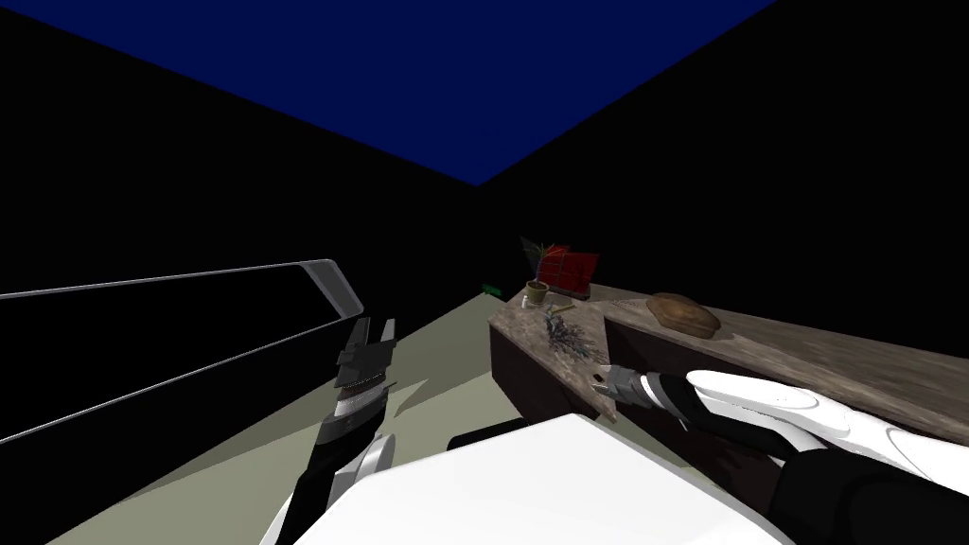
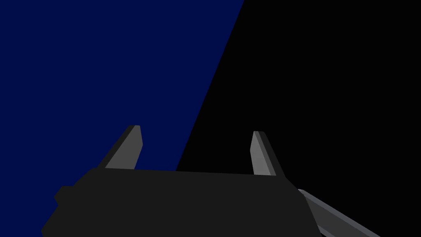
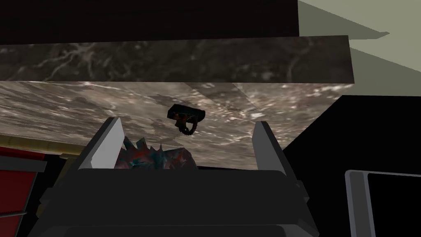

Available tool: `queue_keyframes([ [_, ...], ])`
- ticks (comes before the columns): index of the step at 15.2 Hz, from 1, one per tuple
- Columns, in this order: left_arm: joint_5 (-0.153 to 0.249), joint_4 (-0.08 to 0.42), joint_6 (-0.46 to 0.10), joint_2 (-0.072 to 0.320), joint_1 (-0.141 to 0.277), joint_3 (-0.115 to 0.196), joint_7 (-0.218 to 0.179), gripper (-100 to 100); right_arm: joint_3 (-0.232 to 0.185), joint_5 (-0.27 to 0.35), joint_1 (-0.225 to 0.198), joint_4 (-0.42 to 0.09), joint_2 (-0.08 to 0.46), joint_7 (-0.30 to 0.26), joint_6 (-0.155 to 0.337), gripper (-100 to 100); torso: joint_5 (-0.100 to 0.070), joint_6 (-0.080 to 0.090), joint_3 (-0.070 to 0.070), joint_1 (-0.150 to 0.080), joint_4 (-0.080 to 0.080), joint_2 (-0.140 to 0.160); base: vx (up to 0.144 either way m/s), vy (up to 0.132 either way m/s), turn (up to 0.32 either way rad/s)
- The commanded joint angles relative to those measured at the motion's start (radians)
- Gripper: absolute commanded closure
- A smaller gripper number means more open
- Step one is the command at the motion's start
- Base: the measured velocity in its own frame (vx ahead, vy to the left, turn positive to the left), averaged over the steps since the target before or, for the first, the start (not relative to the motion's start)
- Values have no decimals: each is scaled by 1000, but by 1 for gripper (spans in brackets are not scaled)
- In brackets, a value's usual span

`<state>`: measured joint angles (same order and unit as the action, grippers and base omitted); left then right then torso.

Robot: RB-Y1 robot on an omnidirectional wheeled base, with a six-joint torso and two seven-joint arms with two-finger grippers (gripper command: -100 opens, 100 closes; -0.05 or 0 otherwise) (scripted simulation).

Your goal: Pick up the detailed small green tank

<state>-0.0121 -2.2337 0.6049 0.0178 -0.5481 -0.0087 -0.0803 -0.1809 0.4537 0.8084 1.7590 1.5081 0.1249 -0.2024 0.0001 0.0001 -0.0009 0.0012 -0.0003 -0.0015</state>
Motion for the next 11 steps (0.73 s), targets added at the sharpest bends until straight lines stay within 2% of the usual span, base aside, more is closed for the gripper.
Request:
queue_keyframes([
  [1, 0, 0, 0, 0, 0, 0, 0, 0, -11, 7, -5, -14, -32, 14, 1, -100, 0, 0, 0, 0, 0, 0, 31, 0, 92],
  [2, 0, 0, 0, 0, 0, 0, 0, 0, -1, 2, 2, -7, -14, 6, -2, -100, 0, 0, 0, 0, 0, 0, 18, -1, 33],
  [3, 0, 0, 0, 0, 0, 0, 0, 0, -1, 3, 2, -8, -17, 9, -2, 100, 0, 0, 0, 0, 0, 1, 7, -1, 1],
  [7, 0, 0, 0, 0, 0, 0, 0, 0, 0, 3, 2, -7, -17, 9, -3, 100, -2, 0, 0, -3, -1, 1, 0, 0, 0],
  [8, 0, 0, 0, 0, 0, 0, 0, 0, 10, -4, 8, 13, 19, -5, 1, 100, -2, 0, 0, -4, -1, 0, -23, -3, -143],
  [10, 0, 0, 0, 0, 0, 0, 0, 0, 21, -10, 15, 26, 45, -15, 0, 100, -2, 1, 1, -4, 0, 2, -38, 0, -150],
  [11, 0, 0, 0, 0, 0, 0, 0, 0, 11, -6, 6, 15, 27, -8, 0, 100, -2, 1, 1, -4, 0, 3, -26, 1, -40],
])
